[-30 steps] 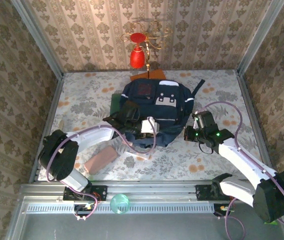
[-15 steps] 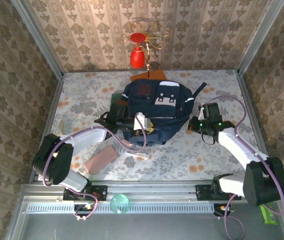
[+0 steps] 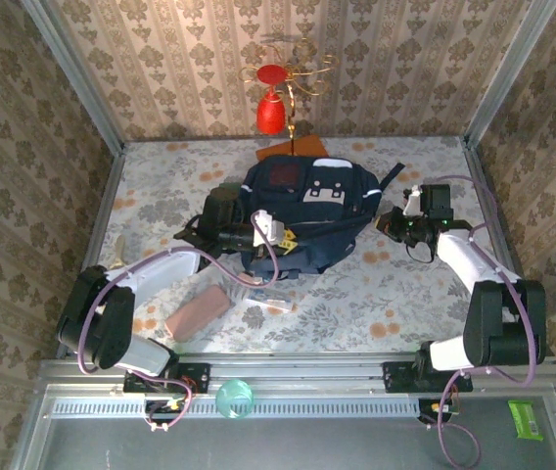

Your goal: Pack the student bag

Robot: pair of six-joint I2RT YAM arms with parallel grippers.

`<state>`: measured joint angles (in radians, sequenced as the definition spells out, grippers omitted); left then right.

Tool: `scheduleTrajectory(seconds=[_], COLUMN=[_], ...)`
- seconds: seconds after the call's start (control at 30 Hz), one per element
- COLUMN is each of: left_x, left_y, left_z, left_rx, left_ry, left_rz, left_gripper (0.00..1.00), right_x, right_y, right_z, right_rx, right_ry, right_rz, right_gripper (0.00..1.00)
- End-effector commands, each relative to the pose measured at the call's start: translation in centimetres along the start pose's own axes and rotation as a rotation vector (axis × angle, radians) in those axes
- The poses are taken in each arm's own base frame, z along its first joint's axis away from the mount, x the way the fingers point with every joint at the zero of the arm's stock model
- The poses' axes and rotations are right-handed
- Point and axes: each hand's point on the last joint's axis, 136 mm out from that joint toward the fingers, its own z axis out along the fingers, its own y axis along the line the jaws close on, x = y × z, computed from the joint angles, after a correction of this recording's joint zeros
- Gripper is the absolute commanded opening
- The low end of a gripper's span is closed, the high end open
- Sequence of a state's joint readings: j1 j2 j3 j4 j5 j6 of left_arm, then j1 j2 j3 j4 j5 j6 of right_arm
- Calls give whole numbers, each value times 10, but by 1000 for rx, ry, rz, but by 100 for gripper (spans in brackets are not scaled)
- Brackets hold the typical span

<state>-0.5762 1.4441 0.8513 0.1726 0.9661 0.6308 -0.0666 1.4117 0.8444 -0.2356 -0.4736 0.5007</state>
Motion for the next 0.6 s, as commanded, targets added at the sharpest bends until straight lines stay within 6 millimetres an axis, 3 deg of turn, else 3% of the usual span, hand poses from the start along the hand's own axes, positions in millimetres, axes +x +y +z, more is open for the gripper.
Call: scheduleTrajectory(seconds=[0.0,0.1,0.23,0.57], left_x=[-63,-59,-52,-25], left_y=[3,7,14,27], left_z=[-29,-29,-20,35], left_rx=[26,15,4,77], left_ry=[-164,-155,-134,-42], left_rz=[157,152,142,152], left_gripper=[0,0,0,0], right_x=[-62,-69,-60,11], right_y=[-71,-73,-67,-85], right_z=[-23,-25,-22,-57], right_rx=[284,281,232,278], right_ry=[-242,-258,-232,-281], right_rz=[109,117,118,171], right_gripper=[0,0,0,0])
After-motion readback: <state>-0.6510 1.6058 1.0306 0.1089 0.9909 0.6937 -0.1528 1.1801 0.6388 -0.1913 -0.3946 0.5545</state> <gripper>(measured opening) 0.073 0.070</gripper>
